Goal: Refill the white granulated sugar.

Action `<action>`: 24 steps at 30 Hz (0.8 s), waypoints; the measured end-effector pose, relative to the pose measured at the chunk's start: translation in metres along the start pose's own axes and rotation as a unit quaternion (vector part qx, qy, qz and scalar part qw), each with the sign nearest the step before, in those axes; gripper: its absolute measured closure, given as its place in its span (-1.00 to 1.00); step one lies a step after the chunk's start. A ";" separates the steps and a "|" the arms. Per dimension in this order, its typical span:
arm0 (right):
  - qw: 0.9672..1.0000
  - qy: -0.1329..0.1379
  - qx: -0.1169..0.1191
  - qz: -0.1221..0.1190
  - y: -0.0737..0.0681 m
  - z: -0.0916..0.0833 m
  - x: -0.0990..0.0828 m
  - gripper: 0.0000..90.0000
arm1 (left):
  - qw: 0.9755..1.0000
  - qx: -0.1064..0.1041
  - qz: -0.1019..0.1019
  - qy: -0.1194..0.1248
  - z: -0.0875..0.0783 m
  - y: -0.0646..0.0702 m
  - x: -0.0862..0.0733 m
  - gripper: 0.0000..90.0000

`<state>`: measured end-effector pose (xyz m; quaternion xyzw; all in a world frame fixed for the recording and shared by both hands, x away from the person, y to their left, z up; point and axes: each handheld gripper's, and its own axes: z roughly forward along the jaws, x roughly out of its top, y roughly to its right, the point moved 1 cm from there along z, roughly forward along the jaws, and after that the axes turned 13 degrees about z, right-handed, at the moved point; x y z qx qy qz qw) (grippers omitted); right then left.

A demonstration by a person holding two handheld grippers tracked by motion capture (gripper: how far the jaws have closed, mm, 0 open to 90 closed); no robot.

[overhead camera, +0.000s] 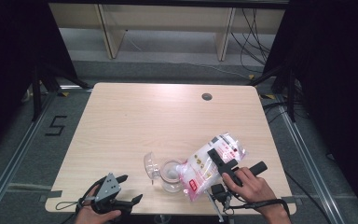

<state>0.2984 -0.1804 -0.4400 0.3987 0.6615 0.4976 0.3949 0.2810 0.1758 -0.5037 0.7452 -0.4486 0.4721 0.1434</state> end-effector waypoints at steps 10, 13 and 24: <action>1.000 -0.003 -0.001 -0.003 0.001 0.000 0.000 0.23 | 1.000 0.000 0.000 0.001 0.000 0.000 0.000 -0.66; 1.000 0.001 0.000 -0.010 0.002 -0.001 0.000 0.23 | 1.000 0.000 0.001 0.000 0.000 0.000 0.000 -0.66; 1.000 0.003 0.000 -0.003 0.001 0.000 -0.001 0.25 | 1.000 0.000 -0.003 0.004 0.000 0.000 0.000 -0.66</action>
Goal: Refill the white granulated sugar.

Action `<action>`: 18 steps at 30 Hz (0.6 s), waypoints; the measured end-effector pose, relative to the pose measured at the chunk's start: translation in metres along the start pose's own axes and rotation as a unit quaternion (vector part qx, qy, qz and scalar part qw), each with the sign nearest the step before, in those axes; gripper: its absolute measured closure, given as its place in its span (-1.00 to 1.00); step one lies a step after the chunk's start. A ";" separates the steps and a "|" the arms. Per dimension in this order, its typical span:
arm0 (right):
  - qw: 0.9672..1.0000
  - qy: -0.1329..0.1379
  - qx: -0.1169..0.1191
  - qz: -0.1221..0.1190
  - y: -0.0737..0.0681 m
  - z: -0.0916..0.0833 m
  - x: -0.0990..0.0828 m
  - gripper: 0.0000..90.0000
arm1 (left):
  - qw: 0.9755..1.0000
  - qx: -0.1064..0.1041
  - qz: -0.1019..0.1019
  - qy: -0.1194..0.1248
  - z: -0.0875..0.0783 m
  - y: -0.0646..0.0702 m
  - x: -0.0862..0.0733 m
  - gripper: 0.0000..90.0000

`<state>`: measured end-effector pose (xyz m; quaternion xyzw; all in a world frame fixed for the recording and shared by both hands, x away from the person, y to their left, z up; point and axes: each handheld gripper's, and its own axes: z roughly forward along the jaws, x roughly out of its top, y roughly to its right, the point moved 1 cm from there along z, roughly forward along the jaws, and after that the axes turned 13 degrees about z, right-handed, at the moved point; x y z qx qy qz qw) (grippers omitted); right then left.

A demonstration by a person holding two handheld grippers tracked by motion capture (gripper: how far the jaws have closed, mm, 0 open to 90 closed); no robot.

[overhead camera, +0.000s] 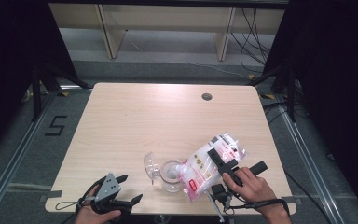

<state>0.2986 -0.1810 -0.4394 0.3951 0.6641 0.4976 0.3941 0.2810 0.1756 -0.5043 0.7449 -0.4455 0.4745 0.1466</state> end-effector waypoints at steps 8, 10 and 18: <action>1.000 0.004 -0.003 0.000 0.000 0.001 0.000 0.25 | 1.000 0.000 0.000 0.000 0.000 0.000 0.000 -0.66; 1.000 0.001 0.000 0.004 -0.001 0.000 0.000 0.26 | 1.000 0.000 -0.001 -0.002 0.000 0.000 0.000 -0.66; 1.000 0.003 -0.001 0.005 -0.001 0.000 0.000 0.26 | 1.000 0.002 0.000 -0.001 -0.001 -0.001 0.000 -0.66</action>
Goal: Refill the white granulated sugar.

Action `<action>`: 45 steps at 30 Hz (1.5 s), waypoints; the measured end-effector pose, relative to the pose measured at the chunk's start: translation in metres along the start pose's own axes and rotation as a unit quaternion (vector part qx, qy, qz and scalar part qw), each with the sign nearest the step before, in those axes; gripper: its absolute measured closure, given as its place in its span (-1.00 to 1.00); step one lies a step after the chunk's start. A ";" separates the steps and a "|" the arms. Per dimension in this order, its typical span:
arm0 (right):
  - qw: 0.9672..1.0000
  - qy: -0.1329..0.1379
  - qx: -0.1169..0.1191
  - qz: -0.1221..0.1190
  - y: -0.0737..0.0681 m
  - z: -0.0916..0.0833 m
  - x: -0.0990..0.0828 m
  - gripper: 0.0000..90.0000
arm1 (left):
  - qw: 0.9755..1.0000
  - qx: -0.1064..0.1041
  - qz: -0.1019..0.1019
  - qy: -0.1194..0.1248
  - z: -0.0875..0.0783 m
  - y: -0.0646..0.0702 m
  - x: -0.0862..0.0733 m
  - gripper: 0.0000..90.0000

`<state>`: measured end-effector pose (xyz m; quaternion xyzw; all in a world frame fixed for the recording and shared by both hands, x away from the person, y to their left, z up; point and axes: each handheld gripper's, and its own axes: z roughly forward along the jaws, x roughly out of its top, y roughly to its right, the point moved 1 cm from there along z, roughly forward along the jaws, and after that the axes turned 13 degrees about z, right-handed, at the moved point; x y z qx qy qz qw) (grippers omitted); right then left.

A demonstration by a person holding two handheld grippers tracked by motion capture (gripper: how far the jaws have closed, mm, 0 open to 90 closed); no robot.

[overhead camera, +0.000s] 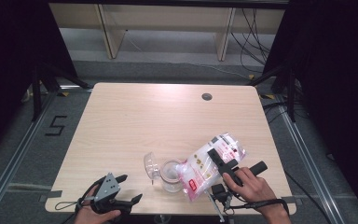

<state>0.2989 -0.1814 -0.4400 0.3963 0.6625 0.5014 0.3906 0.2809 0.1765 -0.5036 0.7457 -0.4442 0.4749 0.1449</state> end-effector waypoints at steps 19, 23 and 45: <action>1.000 0.000 0.001 0.002 0.000 -0.001 0.000 0.27 | 1.000 0.002 -0.004 0.001 0.000 0.001 0.000 -0.65; 1.000 0.000 -0.001 0.001 0.000 -0.002 0.000 0.27 | 1.000 0.002 0.002 -0.003 -0.001 0.000 0.000 -0.65; 1.000 0.000 -0.001 0.000 0.002 -0.003 -0.002 0.29 | 1.000 0.003 -0.006 -0.004 -0.001 0.001 0.000 -0.65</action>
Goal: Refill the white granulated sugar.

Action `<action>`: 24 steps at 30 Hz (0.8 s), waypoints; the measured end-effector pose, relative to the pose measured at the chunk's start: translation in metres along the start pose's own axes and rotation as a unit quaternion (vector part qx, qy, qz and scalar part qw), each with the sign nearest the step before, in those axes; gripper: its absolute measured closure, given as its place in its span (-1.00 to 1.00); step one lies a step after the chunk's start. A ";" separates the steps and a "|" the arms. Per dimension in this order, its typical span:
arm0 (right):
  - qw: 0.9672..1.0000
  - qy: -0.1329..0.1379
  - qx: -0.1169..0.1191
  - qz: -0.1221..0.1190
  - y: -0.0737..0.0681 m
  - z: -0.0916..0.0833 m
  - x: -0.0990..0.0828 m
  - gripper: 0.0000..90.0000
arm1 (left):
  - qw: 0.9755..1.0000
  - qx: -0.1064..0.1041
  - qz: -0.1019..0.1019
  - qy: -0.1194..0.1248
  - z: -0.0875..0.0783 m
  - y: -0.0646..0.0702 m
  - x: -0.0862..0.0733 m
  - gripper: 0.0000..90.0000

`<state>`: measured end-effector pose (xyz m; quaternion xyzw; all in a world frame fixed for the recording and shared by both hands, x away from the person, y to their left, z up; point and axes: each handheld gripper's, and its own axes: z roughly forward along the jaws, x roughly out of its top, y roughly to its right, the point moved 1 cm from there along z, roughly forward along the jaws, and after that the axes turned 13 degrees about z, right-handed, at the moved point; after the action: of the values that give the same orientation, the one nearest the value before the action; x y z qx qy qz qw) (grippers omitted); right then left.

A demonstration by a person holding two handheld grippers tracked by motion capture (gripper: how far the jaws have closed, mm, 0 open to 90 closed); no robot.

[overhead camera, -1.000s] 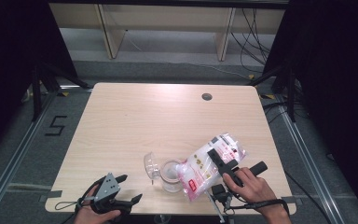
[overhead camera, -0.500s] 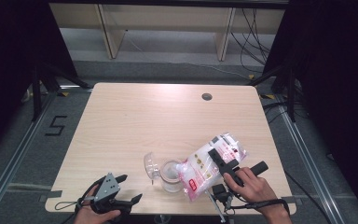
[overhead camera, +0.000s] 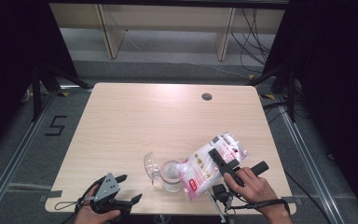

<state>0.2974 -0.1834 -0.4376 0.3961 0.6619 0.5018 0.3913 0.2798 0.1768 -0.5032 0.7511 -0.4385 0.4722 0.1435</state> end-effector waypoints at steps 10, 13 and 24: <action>1.000 0.002 0.000 0.004 -0.001 0.000 -0.001 0.30 | 1.000 -0.003 0.008 0.001 0.000 -0.001 0.000 -0.65; 1.000 0.002 0.002 0.005 0.000 0.000 -0.002 0.30 | 1.000 -0.001 0.010 0.001 0.000 -0.001 0.000 -0.65; 1.000 0.001 0.005 0.002 0.000 0.000 -0.002 0.31 | 1.000 0.001 0.001 -0.001 0.000 0.000 0.000 -0.65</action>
<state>0.2981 -0.1848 -0.4372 0.3990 0.6640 0.4997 0.3876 0.2801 0.1771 -0.5032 0.7513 -0.4388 0.4720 0.1424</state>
